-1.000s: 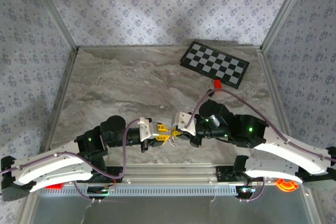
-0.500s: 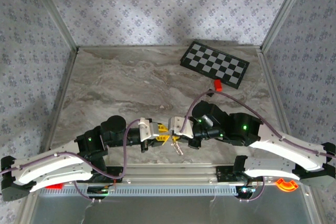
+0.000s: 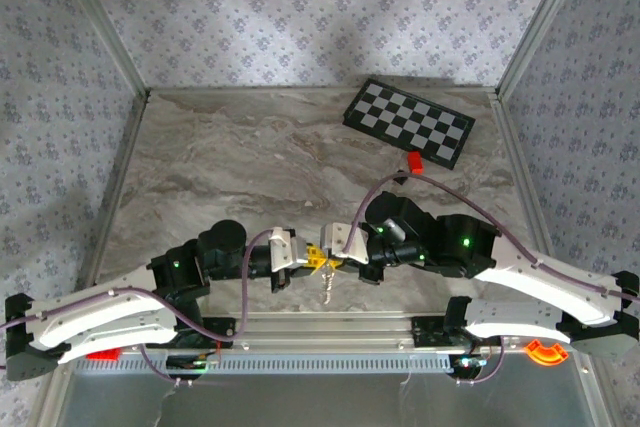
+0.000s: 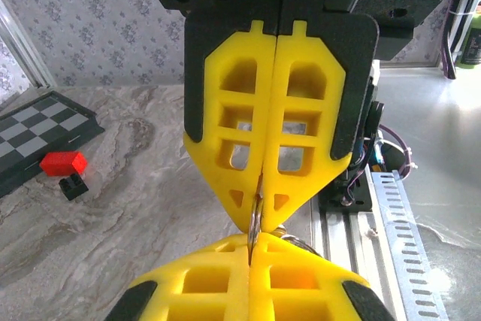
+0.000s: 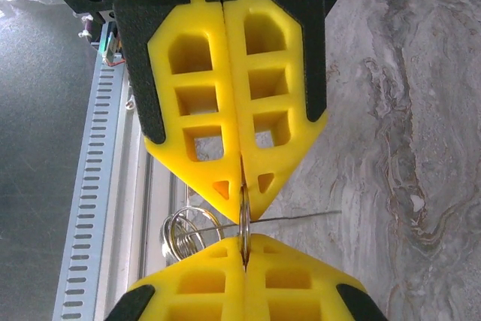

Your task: Put the keys on the keyring

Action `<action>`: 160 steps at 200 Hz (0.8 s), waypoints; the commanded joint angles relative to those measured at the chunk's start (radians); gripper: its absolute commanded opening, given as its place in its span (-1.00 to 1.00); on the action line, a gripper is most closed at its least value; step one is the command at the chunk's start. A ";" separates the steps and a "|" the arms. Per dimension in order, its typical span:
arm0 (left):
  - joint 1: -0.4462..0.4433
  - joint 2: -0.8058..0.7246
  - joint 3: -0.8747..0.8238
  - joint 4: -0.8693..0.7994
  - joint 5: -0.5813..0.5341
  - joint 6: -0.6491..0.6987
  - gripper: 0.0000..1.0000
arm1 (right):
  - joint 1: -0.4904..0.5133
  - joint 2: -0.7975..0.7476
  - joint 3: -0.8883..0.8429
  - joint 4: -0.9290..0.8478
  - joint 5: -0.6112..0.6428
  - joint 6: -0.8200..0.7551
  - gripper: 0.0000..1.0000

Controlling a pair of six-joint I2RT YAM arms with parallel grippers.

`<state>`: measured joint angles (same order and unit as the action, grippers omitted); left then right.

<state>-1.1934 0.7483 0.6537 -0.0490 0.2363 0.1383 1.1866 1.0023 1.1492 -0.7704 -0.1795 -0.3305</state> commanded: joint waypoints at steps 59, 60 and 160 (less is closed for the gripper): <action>-0.002 -0.036 -0.015 0.234 0.041 -0.055 -1.00 | -0.007 -0.087 -0.072 0.152 -0.097 0.052 -0.60; -0.002 -0.036 -0.015 0.237 0.042 -0.055 -1.00 | -0.007 -0.089 -0.075 0.156 -0.098 0.052 -0.59; -0.003 -0.025 -0.089 0.513 0.109 -0.148 -1.00 | -0.060 -0.291 -0.249 0.415 -0.110 0.110 -0.62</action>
<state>-1.1934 0.7292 0.5659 0.3176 0.3038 0.0319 1.1378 0.7521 0.9287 -0.4419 -0.2699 -0.2474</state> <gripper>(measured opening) 0.047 0.203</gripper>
